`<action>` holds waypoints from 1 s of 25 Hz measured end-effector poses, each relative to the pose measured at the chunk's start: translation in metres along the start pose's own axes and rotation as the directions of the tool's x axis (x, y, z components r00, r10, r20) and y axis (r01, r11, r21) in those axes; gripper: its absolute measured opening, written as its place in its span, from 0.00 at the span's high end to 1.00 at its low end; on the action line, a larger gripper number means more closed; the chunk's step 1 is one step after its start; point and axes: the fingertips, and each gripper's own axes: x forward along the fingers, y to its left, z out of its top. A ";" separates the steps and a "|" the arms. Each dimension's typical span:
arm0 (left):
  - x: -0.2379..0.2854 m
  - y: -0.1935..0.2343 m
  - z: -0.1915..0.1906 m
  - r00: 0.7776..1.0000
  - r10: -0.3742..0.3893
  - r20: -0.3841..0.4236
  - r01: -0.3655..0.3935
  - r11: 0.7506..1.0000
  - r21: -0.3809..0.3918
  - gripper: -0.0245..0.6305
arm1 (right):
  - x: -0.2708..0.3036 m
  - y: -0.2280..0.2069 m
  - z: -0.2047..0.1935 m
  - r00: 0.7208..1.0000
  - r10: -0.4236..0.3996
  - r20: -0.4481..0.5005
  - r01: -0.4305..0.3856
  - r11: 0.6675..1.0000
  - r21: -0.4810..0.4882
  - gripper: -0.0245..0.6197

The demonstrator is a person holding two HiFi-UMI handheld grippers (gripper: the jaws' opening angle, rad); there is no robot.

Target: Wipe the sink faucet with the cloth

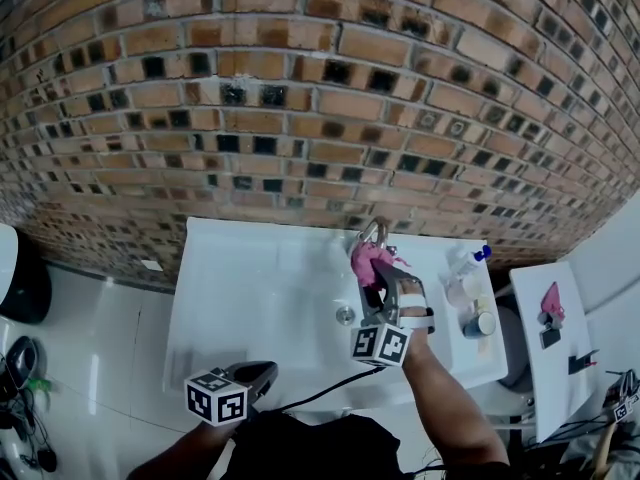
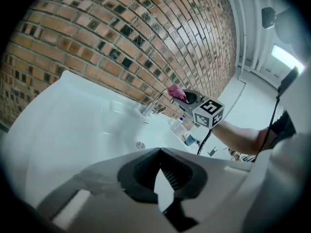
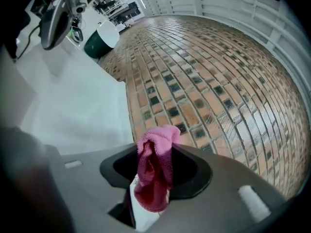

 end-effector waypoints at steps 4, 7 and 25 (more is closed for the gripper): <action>0.002 0.000 0.001 0.999 0.024 0.022 -0.024 1.000 -0.010 0.95 | -0.006 0.016 -0.006 0.999 0.044 0.001 -0.044 0.998 0.051 0.70; 0.004 -0.006 0.002 0.999 0.030 0.042 -0.029 0.999 -0.015 0.95 | -0.008 0.023 -0.010 0.997 0.073 0.003 -0.073 0.994 0.084 0.70; 0.023 -0.060 -0.010 0.995 0.073 0.068 -0.072 0.997 -0.009 0.95 | -0.088 0.088 -0.058 0.821 0.515 0.247 -0.479 0.384 0.790 0.70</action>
